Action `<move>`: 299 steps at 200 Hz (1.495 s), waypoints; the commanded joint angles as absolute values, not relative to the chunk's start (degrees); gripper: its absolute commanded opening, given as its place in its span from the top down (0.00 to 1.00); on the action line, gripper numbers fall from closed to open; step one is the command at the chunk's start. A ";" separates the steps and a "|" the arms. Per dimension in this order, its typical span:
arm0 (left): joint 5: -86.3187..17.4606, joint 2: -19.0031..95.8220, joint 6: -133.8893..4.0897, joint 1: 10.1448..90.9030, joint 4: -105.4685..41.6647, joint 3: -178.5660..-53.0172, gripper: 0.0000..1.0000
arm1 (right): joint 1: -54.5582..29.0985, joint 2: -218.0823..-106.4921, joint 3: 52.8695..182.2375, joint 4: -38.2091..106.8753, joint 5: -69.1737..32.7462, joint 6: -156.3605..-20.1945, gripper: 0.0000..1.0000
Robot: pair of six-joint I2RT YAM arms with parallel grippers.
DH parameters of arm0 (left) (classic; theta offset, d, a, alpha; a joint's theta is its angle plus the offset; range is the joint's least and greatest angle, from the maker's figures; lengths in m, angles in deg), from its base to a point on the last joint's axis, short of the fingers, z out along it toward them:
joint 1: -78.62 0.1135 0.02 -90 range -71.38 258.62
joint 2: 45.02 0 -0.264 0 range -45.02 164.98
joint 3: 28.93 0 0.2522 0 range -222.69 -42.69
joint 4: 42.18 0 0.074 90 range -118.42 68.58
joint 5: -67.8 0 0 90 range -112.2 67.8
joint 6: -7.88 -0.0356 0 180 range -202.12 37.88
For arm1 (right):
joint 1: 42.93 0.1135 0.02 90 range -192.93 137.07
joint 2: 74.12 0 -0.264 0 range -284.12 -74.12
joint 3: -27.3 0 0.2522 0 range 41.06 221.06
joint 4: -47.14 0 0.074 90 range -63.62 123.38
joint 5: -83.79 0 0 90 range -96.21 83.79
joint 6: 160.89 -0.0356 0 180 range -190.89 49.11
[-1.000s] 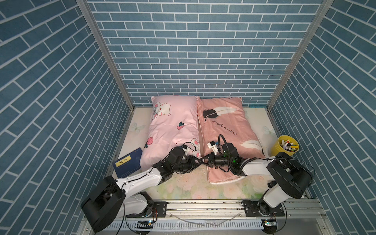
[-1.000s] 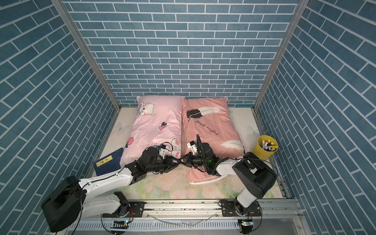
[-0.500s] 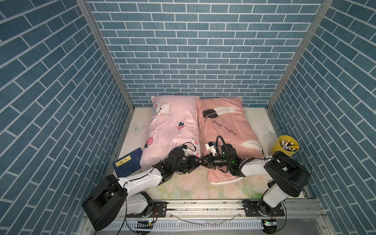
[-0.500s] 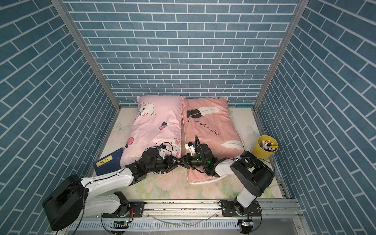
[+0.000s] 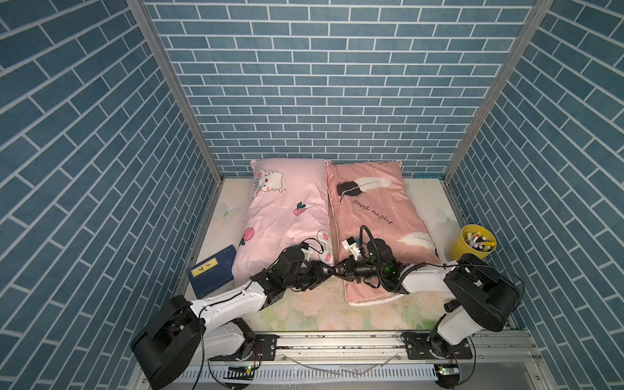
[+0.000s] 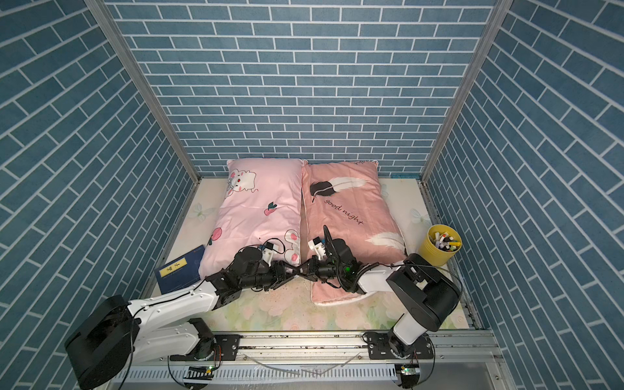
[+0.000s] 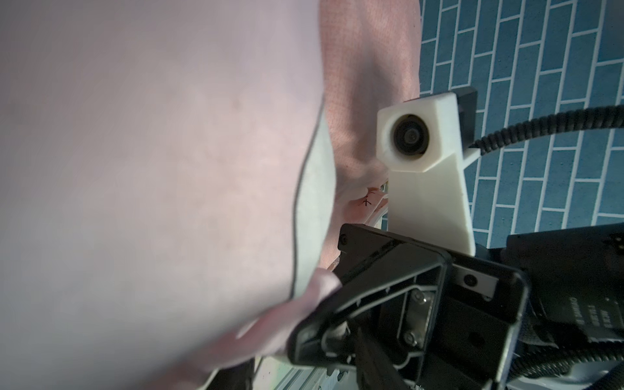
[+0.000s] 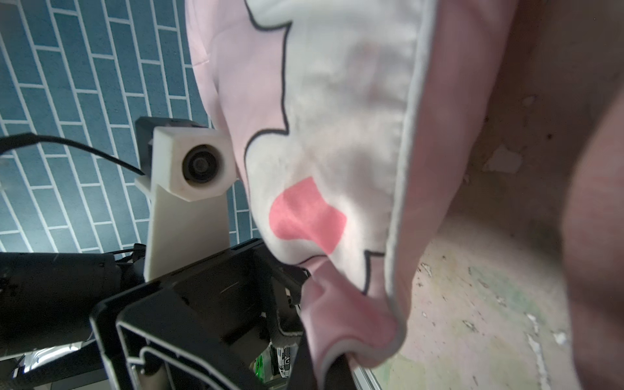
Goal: Zip up pillowcases
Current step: Zip the zipper on the pillowcase.
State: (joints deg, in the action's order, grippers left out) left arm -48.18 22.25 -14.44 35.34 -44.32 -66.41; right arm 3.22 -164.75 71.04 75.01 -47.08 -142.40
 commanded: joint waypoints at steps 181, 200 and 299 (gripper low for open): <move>-47.46 24.77 -13.30 35.82 -56.89 -63.05 0.39 | 2.67 -164.80 69.01 83.39 -47.32 -145.56 1.00; -47.76 25.55 -11.76 35.97 -61.40 -61.96 0.42 | 2.61 -165.05 68.81 83.71 -47.58 -145.78 1.00; -52.65 18.25 -25.46 40.65 -38.62 -67.56 0.50 | 0.30 -159.99 69.01 71.36 -47.22 -140.58 1.00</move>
